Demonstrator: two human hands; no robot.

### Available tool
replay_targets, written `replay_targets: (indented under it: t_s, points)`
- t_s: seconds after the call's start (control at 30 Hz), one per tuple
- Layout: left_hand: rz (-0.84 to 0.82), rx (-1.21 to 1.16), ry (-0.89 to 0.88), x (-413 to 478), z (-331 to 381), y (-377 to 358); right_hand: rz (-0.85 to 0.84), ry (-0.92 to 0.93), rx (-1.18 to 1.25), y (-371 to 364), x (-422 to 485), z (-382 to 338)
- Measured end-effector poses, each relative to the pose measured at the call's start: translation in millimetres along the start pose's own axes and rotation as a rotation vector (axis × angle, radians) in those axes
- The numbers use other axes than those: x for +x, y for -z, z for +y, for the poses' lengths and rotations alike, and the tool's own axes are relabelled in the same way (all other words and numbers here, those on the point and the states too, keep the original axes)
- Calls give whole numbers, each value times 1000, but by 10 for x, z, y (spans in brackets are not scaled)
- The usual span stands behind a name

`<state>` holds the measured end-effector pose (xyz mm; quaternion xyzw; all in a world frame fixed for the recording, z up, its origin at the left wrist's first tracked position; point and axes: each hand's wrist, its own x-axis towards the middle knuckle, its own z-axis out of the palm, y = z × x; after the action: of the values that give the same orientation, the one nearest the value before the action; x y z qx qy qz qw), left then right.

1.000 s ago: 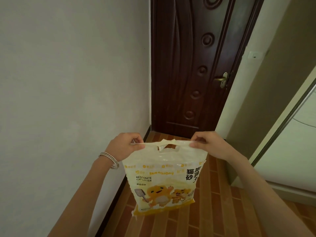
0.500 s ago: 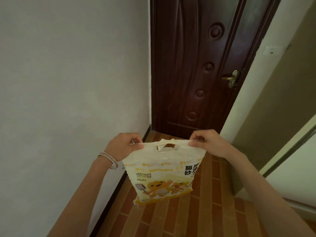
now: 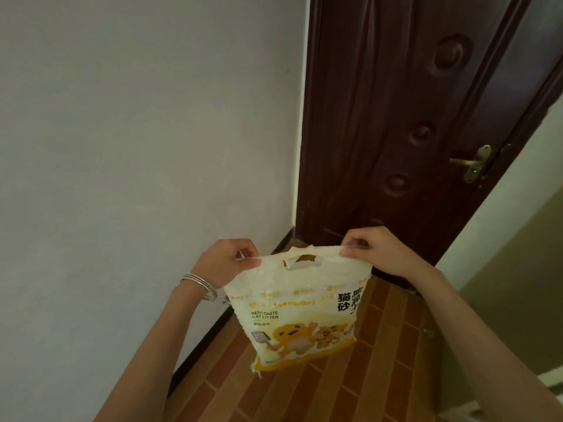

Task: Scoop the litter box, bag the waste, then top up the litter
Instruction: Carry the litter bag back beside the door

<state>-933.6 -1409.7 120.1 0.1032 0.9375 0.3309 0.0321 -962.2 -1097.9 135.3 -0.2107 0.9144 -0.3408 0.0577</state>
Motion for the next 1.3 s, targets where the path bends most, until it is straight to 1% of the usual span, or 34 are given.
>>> replay_targets:
  t_s: [0.13,0.33,0.43,0.67,0.9,1.13,1.3]
  points:
    - [-1,36,46,175,-2,-105,-24,30,25,57,251,236]
    - [39,31,118,551,-83,-150,-88,79,58,129,775,500]
    - [50,33,140,793,-169,-119,-117,87,80,141,1096,606]
    - [114,29,185,1486,-374,69,-164,114,33,309,1997,798]
    - [132,22,234,2054,-602,187,-216,155,36,378,2833,964]
    - [165,19,339,2435,-744,146,-304,227,29,361,3501,1182]
    - [236,0,468,2674,-796,10,-408,324,-2,346,3992,1348]
